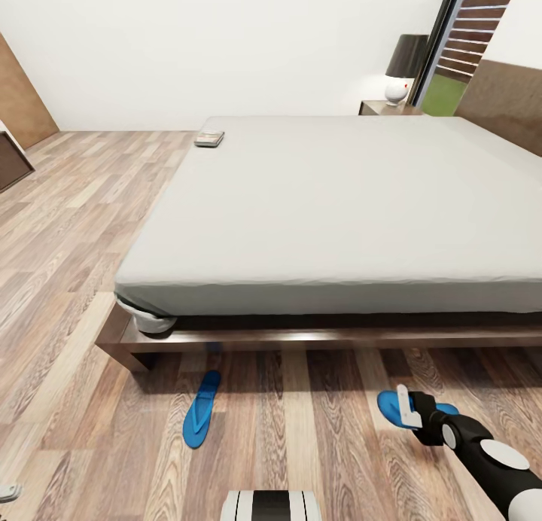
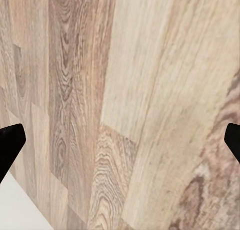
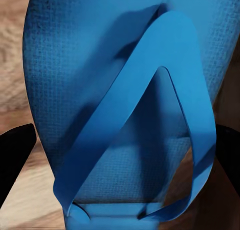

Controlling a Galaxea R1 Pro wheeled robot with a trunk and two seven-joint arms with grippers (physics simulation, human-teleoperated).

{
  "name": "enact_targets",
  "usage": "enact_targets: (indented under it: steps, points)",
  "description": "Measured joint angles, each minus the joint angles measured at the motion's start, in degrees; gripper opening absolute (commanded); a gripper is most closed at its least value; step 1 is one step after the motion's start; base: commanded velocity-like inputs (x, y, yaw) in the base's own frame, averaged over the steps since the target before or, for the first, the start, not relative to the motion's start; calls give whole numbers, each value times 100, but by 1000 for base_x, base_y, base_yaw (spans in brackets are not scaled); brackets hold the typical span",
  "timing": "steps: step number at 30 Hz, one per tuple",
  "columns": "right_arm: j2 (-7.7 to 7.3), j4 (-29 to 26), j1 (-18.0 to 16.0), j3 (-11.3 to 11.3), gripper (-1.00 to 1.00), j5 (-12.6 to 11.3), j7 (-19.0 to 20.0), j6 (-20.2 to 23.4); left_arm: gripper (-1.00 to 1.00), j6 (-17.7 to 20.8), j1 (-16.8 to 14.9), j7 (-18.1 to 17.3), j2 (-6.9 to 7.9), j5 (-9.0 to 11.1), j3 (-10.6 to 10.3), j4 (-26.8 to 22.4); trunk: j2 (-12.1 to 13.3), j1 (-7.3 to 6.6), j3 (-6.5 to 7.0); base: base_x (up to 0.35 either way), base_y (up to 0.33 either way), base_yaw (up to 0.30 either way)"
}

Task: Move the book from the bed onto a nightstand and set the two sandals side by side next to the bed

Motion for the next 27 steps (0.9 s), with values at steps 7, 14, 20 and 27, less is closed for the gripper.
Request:
enact_targets:
  steps: [7, 14, 20, 27]
  points:
    - [-9, -6, 81, 19, -100, 17, -4, -69, 100, 0, 0, 0, 2, 0, 0, 0, 0, 0, 0, 0, 0, 0]
    - [-5, -63, 246, 23, -100, 29, -416, -489, 100, 0, 0, -2, -1, 0, 0, 0, 0, 0, 0, 0, 0, 0]
    - [2, -82, 311, 124, -100, 58, -616, -648, 100, 0, 0, -28, 2, 0, 0, 1, 0, 0, 0, 0, 0, 0]
    - [-5, -166, 326, 797, -100, 84, -594, -722, 100, 1, 0, -34, 3, 0, 0, 6, 0, 0, 0, 0, 0, 0]
